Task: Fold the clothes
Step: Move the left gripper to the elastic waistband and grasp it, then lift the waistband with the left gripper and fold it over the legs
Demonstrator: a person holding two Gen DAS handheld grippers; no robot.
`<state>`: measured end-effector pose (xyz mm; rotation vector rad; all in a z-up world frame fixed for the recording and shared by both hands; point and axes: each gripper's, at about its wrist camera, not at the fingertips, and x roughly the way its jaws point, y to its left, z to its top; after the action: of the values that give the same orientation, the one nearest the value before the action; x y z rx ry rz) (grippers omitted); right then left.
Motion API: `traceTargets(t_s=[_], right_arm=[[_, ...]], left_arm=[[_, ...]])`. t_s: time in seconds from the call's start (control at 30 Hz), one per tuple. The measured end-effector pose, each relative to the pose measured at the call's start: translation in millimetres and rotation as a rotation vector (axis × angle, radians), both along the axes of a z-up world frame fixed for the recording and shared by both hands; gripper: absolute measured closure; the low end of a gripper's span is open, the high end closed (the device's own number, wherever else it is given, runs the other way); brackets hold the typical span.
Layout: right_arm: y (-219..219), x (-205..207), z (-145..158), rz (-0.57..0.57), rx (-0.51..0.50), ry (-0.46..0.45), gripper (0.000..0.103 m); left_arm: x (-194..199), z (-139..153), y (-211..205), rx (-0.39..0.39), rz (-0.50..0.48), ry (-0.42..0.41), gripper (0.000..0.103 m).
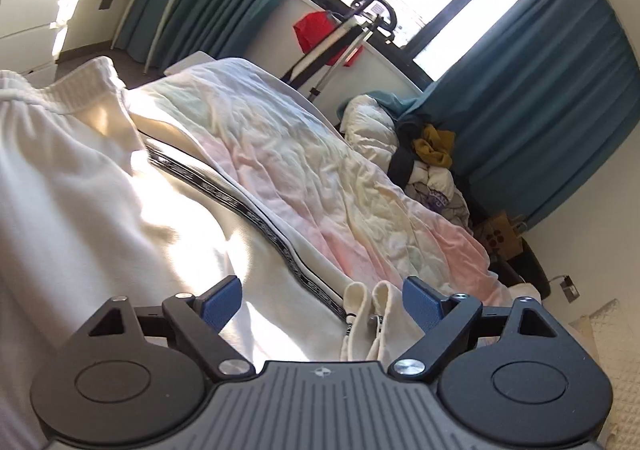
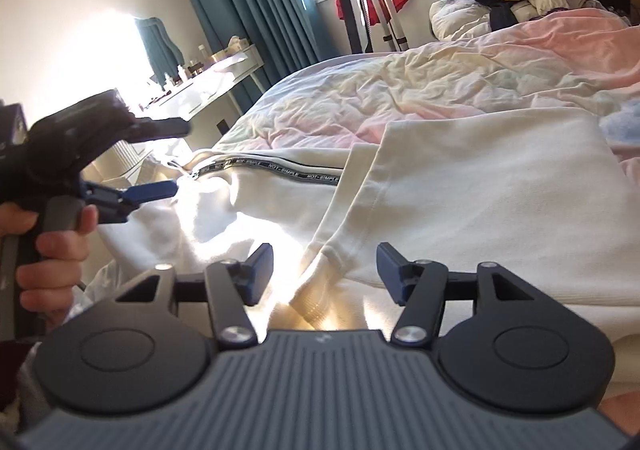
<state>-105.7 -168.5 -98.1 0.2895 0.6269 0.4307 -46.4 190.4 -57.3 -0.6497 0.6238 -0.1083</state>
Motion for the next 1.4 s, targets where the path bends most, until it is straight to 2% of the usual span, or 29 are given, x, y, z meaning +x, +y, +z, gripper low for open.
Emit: traceTargets(t_s=[0.1, 0.27, 0.4, 0.5, 0.7, 0.8, 0.83, 0.93, 1.0, 1.1, 1.2, 1.27, 1.33, 1.4], right_arm=[[-7.4, -1.3, 2.1, -0.064, -0.027, -0.009, 0.039], [-26.4, 4.1, -5.7, -0.196, -0.062, 0.037, 0.039], [-22.7, 9.9, -14.5, -0.208, -0.125, 0.071, 0.039], [-19.9, 14.2, -21.1, -0.217, -0.171, 0.098, 0.04], [-14.5, 22.6, -33.6, -0.235, -0.261, 0.148, 0.038], [-13.8, 23.7, -33.2, -0.239, -0.262, 0.15, 0.038], [-13.5, 24.1, -33.1, -0.24, -0.262, 0.151, 0.038], [-12.7, 25.2, -32.7, -0.244, -0.263, 0.153, 0.036], [-12.2, 25.9, -32.4, -0.247, -0.264, 0.155, 0.036], [-12.4, 27.2, -32.2, -0.252, -0.255, 0.158, 0.035], [-14.0, 27.0, -31.9, -0.257, -0.241, 0.158, 0.035], [-15.8, 27.1, -31.4, -0.261, -0.228, 0.16, 0.035], [-18.9, 27.2, -29.7, -0.269, -0.207, 0.162, 0.036], [-22.4, 26.4, -28.1, -0.276, -0.188, 0.162, 0.037]], left_arm=[[-20.8, 5.2, 35.9, -0.008, 0.108, 0.045, 0.009], [-42.4, -7.3, 94.3, -0.109, 0.238, 0.115, 0.009], [-47.5, -20.6, 119.5, -0.143, 0.337, 0.183, 0.009], [-53.2, -28.9, 133.6, -0.186, 0.397, 0.177, 0.009], [-39.4, -44.6, 143.7, -0.215, 0.389, 0.224, 0.009], [-26.8, -50.4, 146.1, -0.204, 0.395, 0.221, 0.012], [-23.4, -52.9, 147.5, -0.198, 0.414, 0.225, 0.014], [-12.3, -57.6, 150.2, -0.169, 0.467, 0.22, 0.027], [-3.9, -57.6, 150.5, -0.139, 0.496, 0.2, 0.028], [5.5, -60.5, 155.5, -0.149, 0.534, 0.187, 0.03], [13.0, -63.1, 159.6, -0.122, 0.553, 0.19, 0.049], [14.8, -60.6, 157.6, -0.093, 0.542, 0.174, 0.071], [14.2, -52.7, 149.1, -0.029, 0.525, 0.132, 0.081], [12.4, -36.8, 132.5, 0.046, 0.507, 0.075, 0.084]])
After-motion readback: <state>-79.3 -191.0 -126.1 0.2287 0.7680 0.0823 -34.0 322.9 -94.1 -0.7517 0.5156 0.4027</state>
